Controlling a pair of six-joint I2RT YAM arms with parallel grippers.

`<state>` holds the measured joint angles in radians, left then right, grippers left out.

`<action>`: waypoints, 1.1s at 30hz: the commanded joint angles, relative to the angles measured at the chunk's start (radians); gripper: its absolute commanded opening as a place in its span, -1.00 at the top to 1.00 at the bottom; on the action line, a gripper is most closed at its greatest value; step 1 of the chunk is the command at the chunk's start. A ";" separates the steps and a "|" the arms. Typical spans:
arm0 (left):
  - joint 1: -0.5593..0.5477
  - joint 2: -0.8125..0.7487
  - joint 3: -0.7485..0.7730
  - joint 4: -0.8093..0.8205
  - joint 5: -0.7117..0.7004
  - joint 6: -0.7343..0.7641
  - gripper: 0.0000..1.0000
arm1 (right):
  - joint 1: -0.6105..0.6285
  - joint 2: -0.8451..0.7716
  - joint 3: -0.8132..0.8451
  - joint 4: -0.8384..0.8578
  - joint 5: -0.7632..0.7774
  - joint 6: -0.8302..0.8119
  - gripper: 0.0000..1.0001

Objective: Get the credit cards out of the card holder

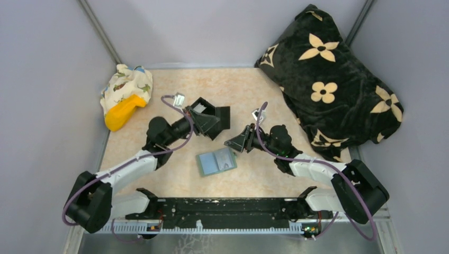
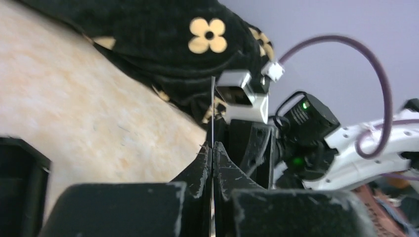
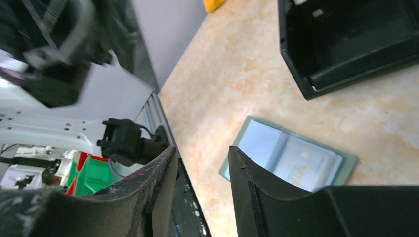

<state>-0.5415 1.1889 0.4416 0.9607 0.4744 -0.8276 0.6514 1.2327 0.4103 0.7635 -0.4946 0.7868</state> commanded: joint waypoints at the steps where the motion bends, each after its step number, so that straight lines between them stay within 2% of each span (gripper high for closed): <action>1: 0.021 -0.011 0.233 -0.567 -0.012 0.359 1.00 | 0.001 -0.048 0.025 -0.071 0.065 -0.065 0.13; 7: 0.098 0.100 0.437 -0.788 0.043 0.478 1.00 | 0.000 -0.088 0.071 -0.214 0.106 -0.144 0.14; 10: 0.131 0.196 0.589 -0.984 0.049 0.567 1.00 | -0.002 -0.114 0.082 -0.277 0.117 -0.183 0.14; 19: 0.134 0.386 0.946 -1.437 -0.131 0.808 1.00 | -0.029 -0.172 0.064 -0.362 0.143 -0.261 0.16; 24: 0.134 0.479 1.065 -1.599 -0.234 0.940 1.00 | -0.043 -0.189 0.056 -0.383 0.162 -0.294 0.16; 28: 0.135 0.564 1.149 -1.704 -0.212 0.999 1.00 | -0.064 -0.193 0.057 -0.404 0.166 -0.319 0.16; 33: 0.135 0.611 1.149 -1.718 -0.215 1.063 1.00 | -0.092 -0.197 0.058 -0.430 0.156 -0.347 0.17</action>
<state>-0.4095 1.7737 1.5677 -0.6708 0.2741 0.1349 0.5793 1.0668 0.4438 0.3313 -0.3401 0.4847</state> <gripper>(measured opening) 0.005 0.419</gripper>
